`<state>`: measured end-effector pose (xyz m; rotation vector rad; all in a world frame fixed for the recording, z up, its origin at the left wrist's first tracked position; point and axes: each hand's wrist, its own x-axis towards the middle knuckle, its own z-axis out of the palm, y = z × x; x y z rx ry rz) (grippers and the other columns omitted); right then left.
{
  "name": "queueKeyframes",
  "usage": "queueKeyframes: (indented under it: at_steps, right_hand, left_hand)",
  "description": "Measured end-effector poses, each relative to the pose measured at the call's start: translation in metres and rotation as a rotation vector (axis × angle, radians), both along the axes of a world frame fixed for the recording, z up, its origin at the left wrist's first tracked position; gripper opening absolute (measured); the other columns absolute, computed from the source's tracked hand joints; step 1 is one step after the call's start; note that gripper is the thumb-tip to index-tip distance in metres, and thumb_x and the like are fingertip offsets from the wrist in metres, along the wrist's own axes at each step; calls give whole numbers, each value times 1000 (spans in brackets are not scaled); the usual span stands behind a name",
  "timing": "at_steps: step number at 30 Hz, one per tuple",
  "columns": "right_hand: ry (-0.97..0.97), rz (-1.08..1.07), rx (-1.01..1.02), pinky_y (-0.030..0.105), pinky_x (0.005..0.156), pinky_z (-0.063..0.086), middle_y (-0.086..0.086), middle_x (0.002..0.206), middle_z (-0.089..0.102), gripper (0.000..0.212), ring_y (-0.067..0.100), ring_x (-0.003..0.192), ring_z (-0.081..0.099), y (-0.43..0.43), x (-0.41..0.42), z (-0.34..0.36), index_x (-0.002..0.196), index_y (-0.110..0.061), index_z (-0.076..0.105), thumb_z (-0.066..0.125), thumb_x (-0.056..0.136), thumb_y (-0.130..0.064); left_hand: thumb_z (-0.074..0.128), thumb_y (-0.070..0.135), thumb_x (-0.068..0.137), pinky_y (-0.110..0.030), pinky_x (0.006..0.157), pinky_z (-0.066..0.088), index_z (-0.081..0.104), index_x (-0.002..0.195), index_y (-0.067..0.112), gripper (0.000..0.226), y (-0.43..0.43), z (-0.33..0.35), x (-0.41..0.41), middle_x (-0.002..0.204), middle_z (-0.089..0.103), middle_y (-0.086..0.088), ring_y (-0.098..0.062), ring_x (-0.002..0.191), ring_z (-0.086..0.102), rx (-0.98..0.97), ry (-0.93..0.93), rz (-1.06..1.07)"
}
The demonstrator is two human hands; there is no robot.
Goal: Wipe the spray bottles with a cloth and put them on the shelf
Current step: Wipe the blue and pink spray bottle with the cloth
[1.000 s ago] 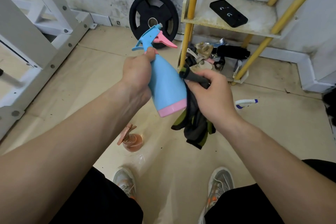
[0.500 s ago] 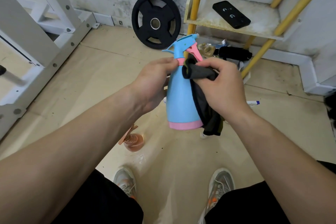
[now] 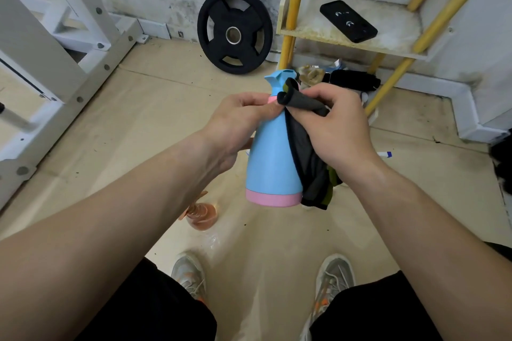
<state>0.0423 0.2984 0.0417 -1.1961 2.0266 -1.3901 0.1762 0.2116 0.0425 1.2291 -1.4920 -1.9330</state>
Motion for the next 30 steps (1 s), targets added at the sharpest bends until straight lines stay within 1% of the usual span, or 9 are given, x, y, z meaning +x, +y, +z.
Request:
queueKeyframes:
  at_steps: [4, 9, 13, 18, 20, 23, 25, 27, 30]
  right_hand:
    - [138, -23, 65, 24, 68, 48, -17, 85, 70, 2, 1, 86, 62, 4, 9, -1, 89, -32, 73, 73, 87, -32]
    - [464, 65, -30, 39, 74, 50, -7, 98, 68, 12, 19, 89, 62, 12, 29, -8, 96, -25, 72, 70, 84, -24]
    - [700, 236, -51, 40, 66, 54, -8, 108, 66, 27, 28, 92, 60, 22, 35, -15, 97, -24, 74, 67, 71, -23]
    - [911, 451, 0, 38, 50, 52, -13, 105, 69, 40, 27, 89, 56, 24, 35, -17, 92, -28, 76, 88, 55, -18]
    - [854, 384, 7, 38, 58, 54, -15, 107, 69, 34, 25, 90, 57, 17, 26, -15, 93, -31, 76, 77, 63, -16]
    - [500, 280, -6, 41, 81, 55, -15, 108, 71, 32, 17, 101, 64, 8, 8, -10, 93, -30, 78, 64, 71, -11]
    - [315, 253, -3, 30, 90, 52, -15, 104, 71, 31, 5, 103, 64, 6, 0, -8, 91, -27, 79, 68, 73, -4]
    - [191, 191, 17, 22, 86, 49, -20, 98, 69, 29, -1, 99, 62, 6, -6, -8, 93, -29, 78, 72, 78, -5]
    - [-69, 118, 97, 19, 76, 44, -25, 86, 70, 13, -13, 85, 60, 8, -12, -12, 89, -36, 76, 76, 89, -22]
  left_hand:
    - [65, 8, 92, -30, 71, 54, 71, 114, 10, 24, 6, -5, -7, 94, 74, -4, -13, 74, 68, 26, -18, 91]
    - [60, 8, 94, -28, 68, 50, 72, 112, 5, 22, -3, -1, -5, 88, 69, -9, -22, 73, 62, 85, 16, 276]
    - [67, 13, 94, -39, 71, 62, 70, 111, 8, 18, -14, -1, 0, 92, 73, -9, -24, 77, 69, 185, 43, 392]
    - [71, 18, 91, -35, 67, 59, 70, 114, 12, 24, -17, -12, 4, 102, 76, -8, -25, 86, 71, 176, -21, 337]
    - [71, 16, 91, -35, 76, 55, 72, 113, 10, 23, -13, -13, 2, 100, 74, -8, -24, 86, 64, 180, -7, 251]
    - [70, 14, 91, -42, 92, 50, 73, 106, 10, 16, -7, -12, -1, 98, 69, -6, -22, 92, 59, 172, 55, 110]
    - [68, 13, 93, -40, 86, 52, 74, 88, 17, 9, -8, -8, 0, 92, 69, -3, -20, 88, 59, 153, 68, 42]
    - [63, 10, 96, -34, 75, 55, 68, 76, 20, 23, -12, -3, 3, 83, 68, 2, -17, 80, 60, 117, 95, 32]
    - [57, 10, 99, -33, 66, 55, 64, 87, 17, 16, -21, 3, 6, 94, 68, -3, -21, 81, 62, 97, 144, 118]
